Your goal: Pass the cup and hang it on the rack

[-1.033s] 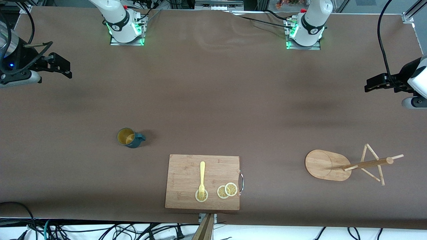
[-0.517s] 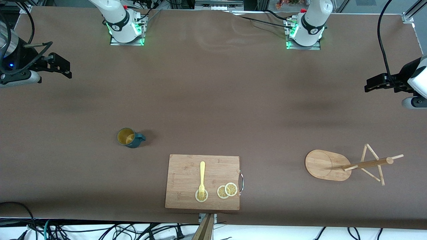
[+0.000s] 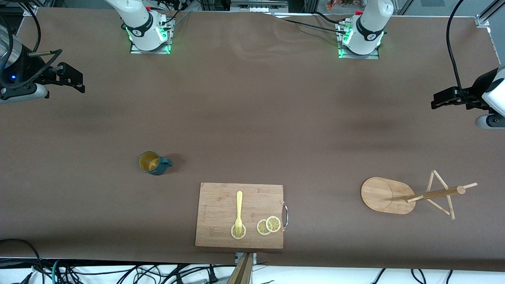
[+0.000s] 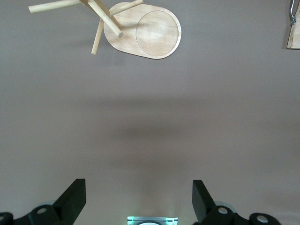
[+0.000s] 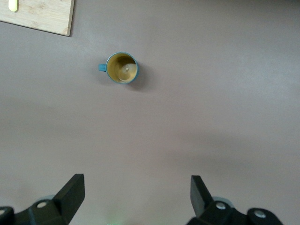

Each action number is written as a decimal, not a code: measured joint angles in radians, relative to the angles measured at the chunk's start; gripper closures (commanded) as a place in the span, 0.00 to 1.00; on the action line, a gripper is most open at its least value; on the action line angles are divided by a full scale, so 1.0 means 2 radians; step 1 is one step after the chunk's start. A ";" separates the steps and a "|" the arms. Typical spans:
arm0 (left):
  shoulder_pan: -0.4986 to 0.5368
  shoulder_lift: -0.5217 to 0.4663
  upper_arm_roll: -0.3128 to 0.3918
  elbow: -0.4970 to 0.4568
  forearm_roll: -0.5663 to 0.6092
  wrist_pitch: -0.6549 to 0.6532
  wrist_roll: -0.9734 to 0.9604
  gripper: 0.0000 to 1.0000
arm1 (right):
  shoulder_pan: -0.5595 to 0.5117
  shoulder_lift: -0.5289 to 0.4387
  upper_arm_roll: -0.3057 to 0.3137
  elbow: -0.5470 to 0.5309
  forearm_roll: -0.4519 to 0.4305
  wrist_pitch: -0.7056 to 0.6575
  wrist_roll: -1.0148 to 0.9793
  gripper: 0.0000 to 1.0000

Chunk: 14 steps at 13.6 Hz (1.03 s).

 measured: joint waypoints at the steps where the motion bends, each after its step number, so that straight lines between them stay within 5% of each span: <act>1: 0.000 0.000 0.000 0.000 0.000 0.000 0.000 0.00 | 0.000 0.001 0.000 0.000 0.000 0.002 0.000 0.00; 14: 0.000 0.000 0.001 0.000 0.000 0.000 0.000 0.00 | 0.004 0.128 0.005 0.009 0.000 0.021 -0.004 0.00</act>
